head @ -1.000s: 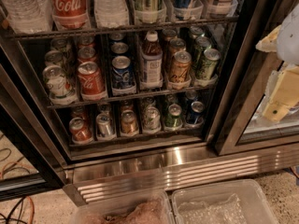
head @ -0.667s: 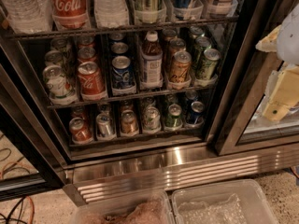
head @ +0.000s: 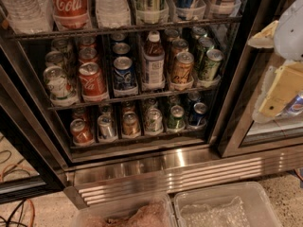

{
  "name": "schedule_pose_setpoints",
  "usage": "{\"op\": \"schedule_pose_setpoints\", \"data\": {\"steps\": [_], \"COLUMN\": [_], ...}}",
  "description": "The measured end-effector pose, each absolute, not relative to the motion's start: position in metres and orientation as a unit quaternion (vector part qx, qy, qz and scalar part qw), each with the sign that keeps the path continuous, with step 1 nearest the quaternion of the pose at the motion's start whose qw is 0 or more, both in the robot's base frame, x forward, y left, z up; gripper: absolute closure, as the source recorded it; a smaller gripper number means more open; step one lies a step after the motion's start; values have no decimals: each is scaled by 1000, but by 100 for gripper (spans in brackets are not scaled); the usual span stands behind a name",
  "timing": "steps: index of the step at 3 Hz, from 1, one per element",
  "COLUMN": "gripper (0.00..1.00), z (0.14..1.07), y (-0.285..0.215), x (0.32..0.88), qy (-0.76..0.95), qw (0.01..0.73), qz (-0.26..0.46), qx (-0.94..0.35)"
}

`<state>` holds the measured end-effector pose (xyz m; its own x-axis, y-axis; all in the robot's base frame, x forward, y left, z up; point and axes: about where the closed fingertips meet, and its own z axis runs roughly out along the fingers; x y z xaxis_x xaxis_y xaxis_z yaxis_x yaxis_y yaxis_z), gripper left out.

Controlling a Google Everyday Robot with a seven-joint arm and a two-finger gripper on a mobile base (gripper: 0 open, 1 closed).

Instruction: Pick water bottle from top shelf of fridge

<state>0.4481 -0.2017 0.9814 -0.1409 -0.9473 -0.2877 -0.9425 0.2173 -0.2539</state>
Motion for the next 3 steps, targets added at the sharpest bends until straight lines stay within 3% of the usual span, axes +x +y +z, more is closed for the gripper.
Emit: {"op": "schedule_pose_setpoints", "data": {"steps": [3], "gripper": [0], "z": [980], "y": [-150], "x": [483], "qy": [688], "qw": [254], "qz": [96], "qx": [-673]}}
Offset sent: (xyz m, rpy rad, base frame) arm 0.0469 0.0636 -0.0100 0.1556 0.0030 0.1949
